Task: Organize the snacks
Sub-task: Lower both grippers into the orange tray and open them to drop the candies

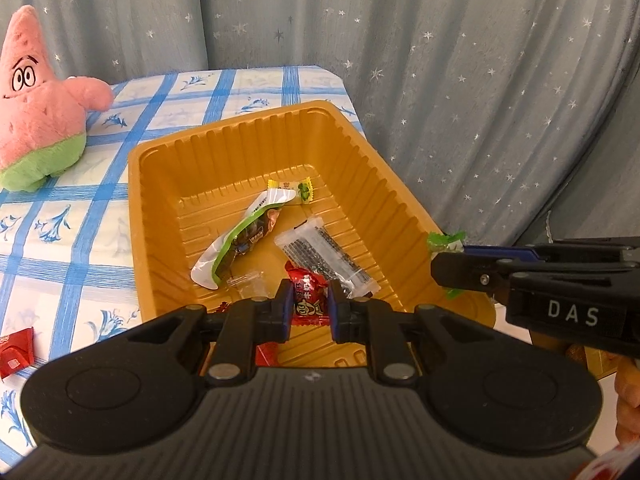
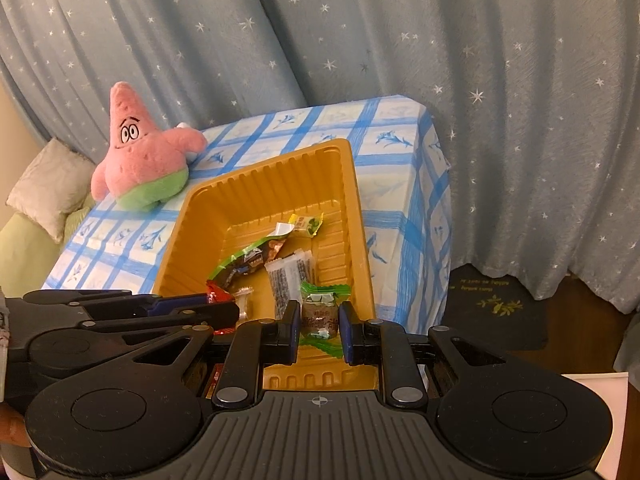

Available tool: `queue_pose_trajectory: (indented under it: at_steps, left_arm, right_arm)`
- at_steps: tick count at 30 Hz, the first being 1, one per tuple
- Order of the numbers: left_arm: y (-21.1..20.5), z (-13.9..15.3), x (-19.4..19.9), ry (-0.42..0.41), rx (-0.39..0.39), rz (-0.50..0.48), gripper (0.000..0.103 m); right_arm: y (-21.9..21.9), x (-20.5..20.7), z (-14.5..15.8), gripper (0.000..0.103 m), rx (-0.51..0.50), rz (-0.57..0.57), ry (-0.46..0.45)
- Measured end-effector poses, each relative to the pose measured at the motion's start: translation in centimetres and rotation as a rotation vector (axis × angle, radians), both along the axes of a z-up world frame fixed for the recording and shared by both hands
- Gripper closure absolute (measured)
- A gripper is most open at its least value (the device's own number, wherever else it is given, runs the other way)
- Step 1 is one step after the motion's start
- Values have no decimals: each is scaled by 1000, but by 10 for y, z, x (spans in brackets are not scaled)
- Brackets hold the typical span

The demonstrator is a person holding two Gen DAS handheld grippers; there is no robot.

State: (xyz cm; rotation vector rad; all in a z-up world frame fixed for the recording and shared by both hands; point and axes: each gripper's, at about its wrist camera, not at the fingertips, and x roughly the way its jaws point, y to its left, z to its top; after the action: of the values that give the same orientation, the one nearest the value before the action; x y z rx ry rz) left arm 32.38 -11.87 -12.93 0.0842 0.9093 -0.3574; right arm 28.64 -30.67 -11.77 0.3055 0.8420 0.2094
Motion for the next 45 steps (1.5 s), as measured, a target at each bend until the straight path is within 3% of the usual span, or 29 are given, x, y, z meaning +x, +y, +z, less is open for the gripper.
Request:
queue_pose_trajectory:
  at_steps: [17,32,36,39,41,45]
  left_arm:
    - [38,9,-14,6,-26,34,82]
    - [45,15,-20,-1,-37,50,81]
    - [46,18,-25,-6,-37,54,77]
    - [48,20,-29,-8,-40,60,76]
    - [51,22,-33,-12,-39,66,74]
    - [57,28,-43,-19,-40,82,69]
  right_arm:
    - [2,4,4,82,9,26,0]
    - [15,9,-1,82,-14,62,21]
    - [17,11,1,82,-8,67,15]
    - [19,10,3,73,-14,74,13]
    - [18,5,5,46,-12,65,-1]
    - [16,-4,11,40,-6,59,-23]
